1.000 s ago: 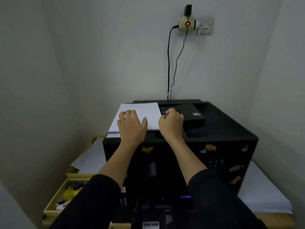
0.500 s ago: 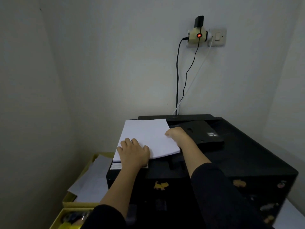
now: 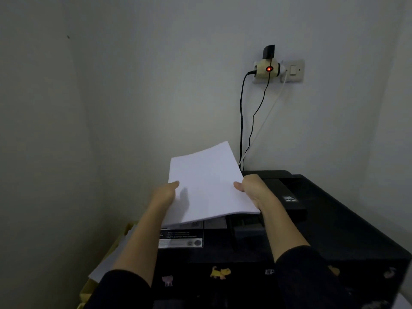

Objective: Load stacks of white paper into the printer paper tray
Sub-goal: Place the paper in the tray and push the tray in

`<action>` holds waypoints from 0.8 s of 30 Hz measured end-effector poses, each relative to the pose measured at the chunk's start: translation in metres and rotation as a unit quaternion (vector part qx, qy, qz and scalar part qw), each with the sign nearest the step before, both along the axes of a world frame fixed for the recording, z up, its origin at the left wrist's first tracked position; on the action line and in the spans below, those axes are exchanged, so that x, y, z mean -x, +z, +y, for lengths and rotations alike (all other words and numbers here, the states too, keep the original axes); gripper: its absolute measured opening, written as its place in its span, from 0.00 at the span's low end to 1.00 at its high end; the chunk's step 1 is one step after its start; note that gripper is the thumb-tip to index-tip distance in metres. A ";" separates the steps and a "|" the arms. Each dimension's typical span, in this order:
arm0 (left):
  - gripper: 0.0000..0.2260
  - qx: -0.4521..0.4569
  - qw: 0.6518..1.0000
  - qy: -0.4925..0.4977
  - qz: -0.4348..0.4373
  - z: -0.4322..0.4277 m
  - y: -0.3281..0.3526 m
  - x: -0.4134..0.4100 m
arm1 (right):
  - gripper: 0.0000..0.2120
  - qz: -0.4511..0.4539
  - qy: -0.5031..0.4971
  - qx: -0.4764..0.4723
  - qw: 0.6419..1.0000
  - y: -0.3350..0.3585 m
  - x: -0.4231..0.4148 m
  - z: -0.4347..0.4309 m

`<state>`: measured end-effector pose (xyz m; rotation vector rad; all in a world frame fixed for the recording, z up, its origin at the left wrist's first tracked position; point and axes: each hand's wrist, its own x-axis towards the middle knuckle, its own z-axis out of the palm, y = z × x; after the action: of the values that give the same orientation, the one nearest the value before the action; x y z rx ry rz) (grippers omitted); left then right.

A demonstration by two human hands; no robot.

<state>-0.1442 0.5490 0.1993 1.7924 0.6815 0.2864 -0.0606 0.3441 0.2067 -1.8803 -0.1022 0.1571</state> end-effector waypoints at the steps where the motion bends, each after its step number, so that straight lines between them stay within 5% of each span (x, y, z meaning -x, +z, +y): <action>1: 0.25 0.065 0.997 -0.031 -0.013 0.003 0.004 0.001 | 0.16 0.002 0.005 -0.013 1.000 0.001 0.001 -0.003; 5: 0.24 0.027 0.999 -0.029 -0.026 -0.001 0.017 0.003 | 0.14 -0.042 0.015 -0.064 0.997 0.005 0.007 -0.004; 13: 0.16 -0.058 0.973 0.073 -0.213 -0.016 0.044 -0.003 | 0.14 -0.195 -0.019 -0.097 0.976 0.027 0.013 0.013; 24: 0.17 -0.052 0.968 0.039 -0.241 -0.037 -0.013 0.011 | 0.21 -0.175 -0.012 -0.097 0.980 -0.015 0.027 0.024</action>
<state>-0.1549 0.5122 0.1866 1.7031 0.3925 0.7935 -0.0879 0.3685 0.1913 -1.6977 -0.3241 -0.1961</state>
